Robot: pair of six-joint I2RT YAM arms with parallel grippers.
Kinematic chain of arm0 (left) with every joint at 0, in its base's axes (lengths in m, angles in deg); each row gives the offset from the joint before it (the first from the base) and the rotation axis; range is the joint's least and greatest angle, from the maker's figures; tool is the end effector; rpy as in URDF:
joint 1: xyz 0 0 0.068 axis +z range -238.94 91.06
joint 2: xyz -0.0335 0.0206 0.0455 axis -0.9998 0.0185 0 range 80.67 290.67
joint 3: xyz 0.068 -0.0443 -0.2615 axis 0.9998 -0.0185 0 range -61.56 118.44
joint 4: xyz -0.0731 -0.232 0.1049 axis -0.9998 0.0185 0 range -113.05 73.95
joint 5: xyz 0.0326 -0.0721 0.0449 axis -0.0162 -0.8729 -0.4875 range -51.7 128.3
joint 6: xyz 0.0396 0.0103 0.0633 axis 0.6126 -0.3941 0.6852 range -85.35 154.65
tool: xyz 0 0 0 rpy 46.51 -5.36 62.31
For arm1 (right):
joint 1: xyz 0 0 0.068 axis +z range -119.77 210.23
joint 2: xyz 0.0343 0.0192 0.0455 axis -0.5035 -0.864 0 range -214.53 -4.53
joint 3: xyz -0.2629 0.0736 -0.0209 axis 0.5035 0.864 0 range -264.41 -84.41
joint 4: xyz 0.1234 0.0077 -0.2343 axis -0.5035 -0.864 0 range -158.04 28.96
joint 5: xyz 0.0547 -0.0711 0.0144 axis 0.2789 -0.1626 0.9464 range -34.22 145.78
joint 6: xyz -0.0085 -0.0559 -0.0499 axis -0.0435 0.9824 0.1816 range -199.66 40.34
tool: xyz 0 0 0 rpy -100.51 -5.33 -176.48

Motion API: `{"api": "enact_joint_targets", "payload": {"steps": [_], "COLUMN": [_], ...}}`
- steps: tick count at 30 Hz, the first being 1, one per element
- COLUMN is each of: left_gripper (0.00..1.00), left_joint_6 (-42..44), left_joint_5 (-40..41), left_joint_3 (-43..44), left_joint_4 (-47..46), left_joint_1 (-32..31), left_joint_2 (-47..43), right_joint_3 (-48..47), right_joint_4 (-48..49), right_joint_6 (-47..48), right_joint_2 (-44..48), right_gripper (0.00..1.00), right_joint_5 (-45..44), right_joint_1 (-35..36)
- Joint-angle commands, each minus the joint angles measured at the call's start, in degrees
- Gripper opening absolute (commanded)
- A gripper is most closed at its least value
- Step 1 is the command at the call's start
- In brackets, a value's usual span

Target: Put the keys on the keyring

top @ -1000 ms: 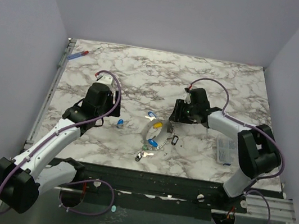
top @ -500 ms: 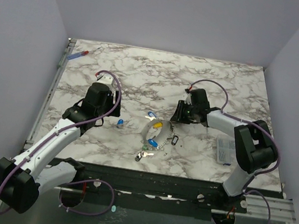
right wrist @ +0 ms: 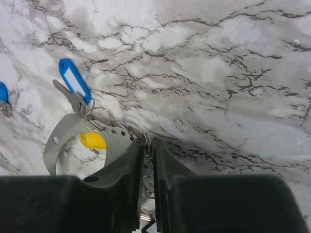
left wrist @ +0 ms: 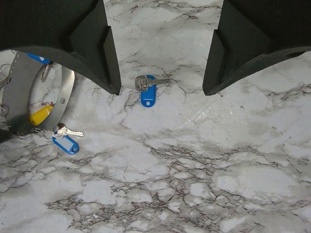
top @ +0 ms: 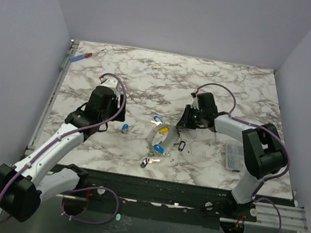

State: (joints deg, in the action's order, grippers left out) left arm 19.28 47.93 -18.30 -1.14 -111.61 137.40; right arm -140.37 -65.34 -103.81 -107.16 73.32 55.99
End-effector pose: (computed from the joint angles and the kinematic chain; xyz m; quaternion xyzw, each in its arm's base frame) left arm 0.2273 -0.0835 0.2564 0.0179 0.8861 -0.0785 0.4565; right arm 0.3312 0.1811 0.1278 -0.0641 0.9307 0.2696 0.2387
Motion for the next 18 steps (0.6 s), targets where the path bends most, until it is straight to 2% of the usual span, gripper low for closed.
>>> {"api": "enact_joint_targets", "payload": {"steps": [1, 4, 18], "left_gripper": [0.75, 0.75, 0.75], "left_joint_6": [0.6, 0.6, 0.7], "left_joint_5": [-1.2, -1.2, -1.0], "left_joint_3": [-0.3, -0.3, -0.3], "left_joint_4": [-1.2, -1.2, -1.2], "left_joint_1": [-0.1, -0.1, -0.1], "left_joint_2": [-0.5, -0.5, -1.3], "right_joint_3": [0.0, -0.1, 0.2], "right_joint_4": [0.5, 0.3, -1.0], "right_joint_6": [0.5, 1.1, 5.8], "right_joint_2": [-1.7, -1.8, 5.1], "right_gripper": [0.14, 0.01, 0.01], "right_joint_5": [1.4, 2.2, 5.6], "right_joint_1": [-0.3, -0.3, -0.3]}}
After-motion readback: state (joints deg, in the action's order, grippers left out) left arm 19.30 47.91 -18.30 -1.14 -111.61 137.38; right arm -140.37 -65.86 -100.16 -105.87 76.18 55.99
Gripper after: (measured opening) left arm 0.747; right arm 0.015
